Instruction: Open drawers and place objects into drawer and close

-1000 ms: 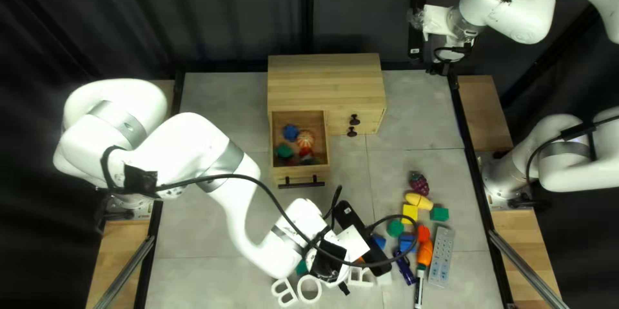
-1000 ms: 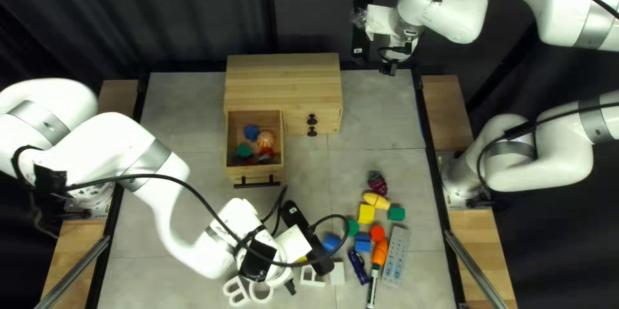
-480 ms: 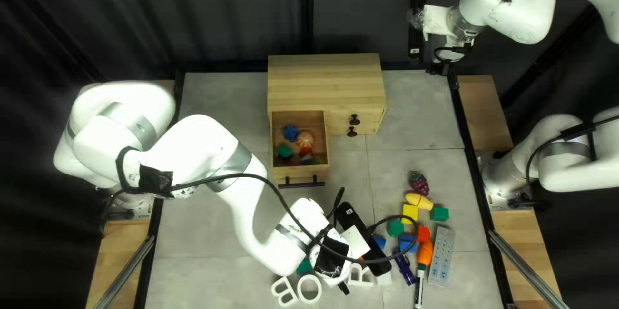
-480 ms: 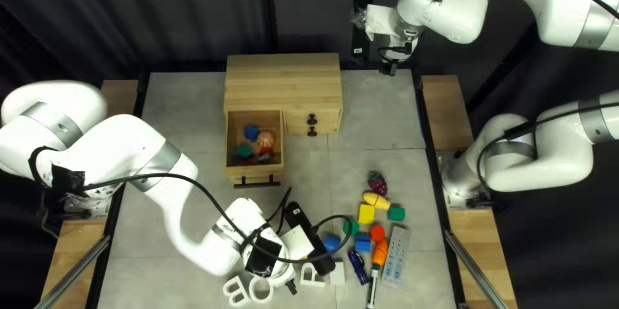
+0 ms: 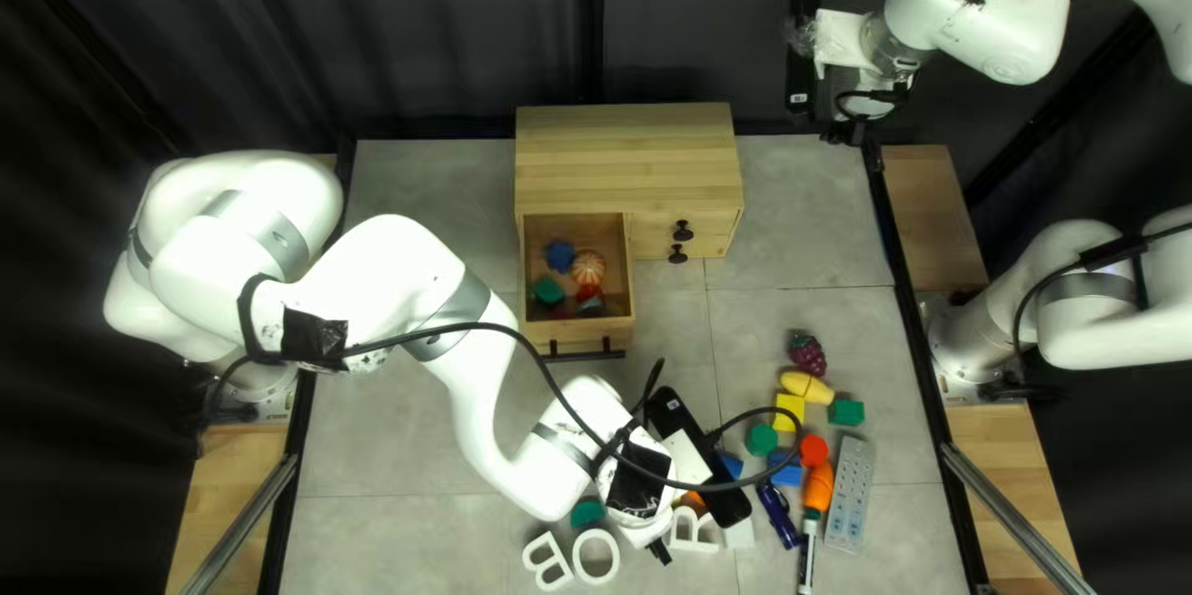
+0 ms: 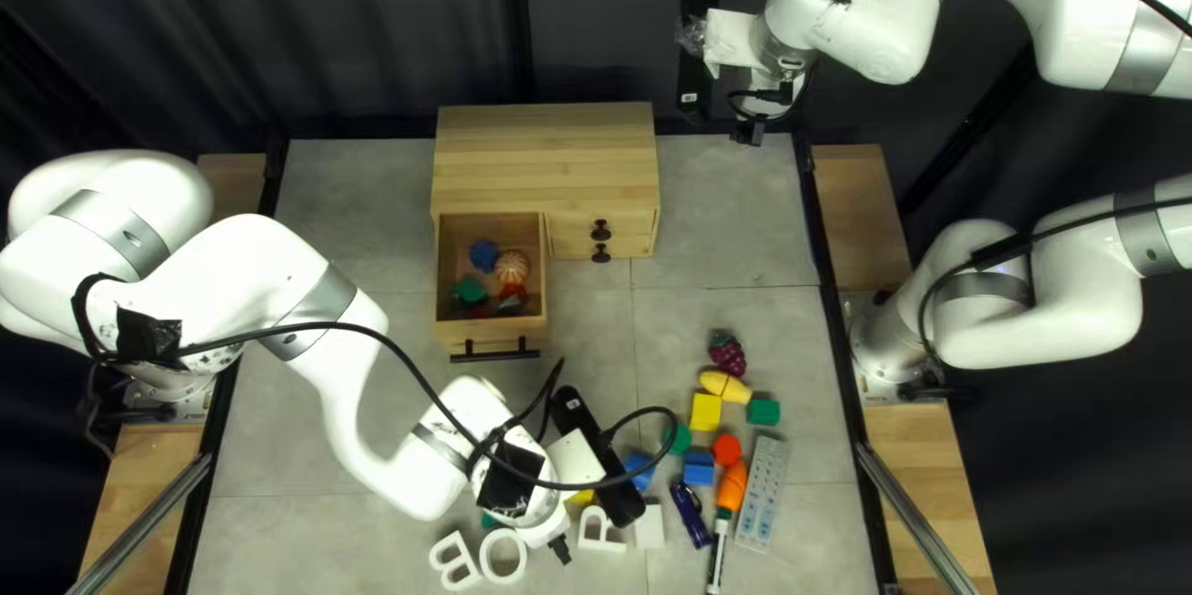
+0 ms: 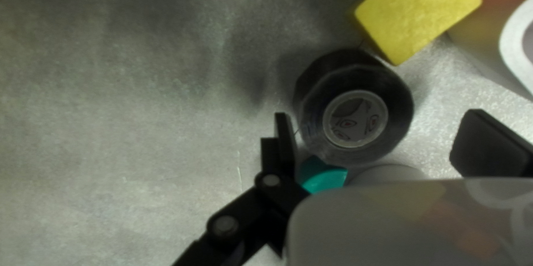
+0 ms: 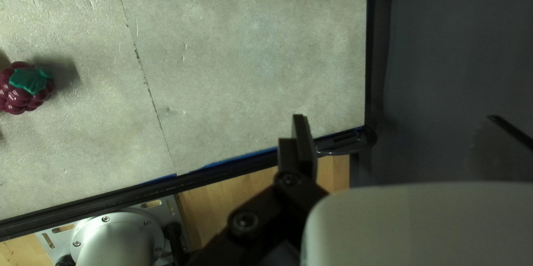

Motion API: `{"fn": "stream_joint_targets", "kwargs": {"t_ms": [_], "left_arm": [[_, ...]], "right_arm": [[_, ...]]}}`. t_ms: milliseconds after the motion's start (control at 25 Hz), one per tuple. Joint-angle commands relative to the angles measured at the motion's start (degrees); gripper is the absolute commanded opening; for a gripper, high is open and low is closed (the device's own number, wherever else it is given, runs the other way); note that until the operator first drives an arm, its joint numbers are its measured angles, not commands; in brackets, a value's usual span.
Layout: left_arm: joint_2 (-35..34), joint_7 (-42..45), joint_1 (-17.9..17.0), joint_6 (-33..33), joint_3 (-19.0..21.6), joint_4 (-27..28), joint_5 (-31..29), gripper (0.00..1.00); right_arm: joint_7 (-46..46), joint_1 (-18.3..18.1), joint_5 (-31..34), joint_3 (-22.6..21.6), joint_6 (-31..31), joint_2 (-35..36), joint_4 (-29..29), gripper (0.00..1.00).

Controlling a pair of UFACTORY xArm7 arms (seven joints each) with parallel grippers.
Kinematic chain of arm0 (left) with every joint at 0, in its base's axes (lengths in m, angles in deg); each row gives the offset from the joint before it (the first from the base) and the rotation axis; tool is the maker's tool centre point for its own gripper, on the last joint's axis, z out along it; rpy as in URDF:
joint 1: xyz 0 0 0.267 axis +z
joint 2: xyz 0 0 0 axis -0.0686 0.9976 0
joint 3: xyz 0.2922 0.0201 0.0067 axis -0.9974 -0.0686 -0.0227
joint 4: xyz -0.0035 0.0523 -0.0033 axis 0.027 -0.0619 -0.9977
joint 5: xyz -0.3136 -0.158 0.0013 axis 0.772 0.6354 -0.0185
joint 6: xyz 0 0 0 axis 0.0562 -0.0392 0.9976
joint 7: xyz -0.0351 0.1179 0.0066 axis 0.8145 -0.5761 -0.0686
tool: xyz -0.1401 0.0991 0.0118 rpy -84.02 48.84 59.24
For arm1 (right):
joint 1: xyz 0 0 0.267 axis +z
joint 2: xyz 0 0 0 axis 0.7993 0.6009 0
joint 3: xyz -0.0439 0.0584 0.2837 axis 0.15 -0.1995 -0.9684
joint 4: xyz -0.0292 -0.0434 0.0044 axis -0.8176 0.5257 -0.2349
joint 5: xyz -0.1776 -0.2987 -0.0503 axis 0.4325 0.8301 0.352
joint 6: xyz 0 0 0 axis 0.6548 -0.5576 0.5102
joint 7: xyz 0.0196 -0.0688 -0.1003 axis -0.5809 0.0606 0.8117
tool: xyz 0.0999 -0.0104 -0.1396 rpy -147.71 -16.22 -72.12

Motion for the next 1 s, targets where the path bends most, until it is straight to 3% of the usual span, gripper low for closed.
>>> {"fn": "stream_joint_targets", "kwargs": {"t_ms": [40,480,720,1000], "left_arm": [[-0.7,0.8,-0.7,1.6,-0.3,0.1,-0.4,0.00],[-12.9,1.7,-2.4,16.9,0.6,1.6,-0.5,0.00],[-25.0,-11.5,3.6,21.2,-0.3,-3.2,2.3,0.00],[-32.5,-28.4,9.4,23.6,-3.7,-6.5,4.4,0.00]], "right_arm": [[0.0,0.0,0.0,0.0,0.0,0.0,0.0,1.00],[0.0,0.0,0.0,0.0,0.0,0.0,0.0,1.00],[0.0,0.0,0.0,0.0,0.0,0.0,0.0,1.00],[0.0,0.0,0.0,0.0,0.0,0.0,0.0,1.00]]}}
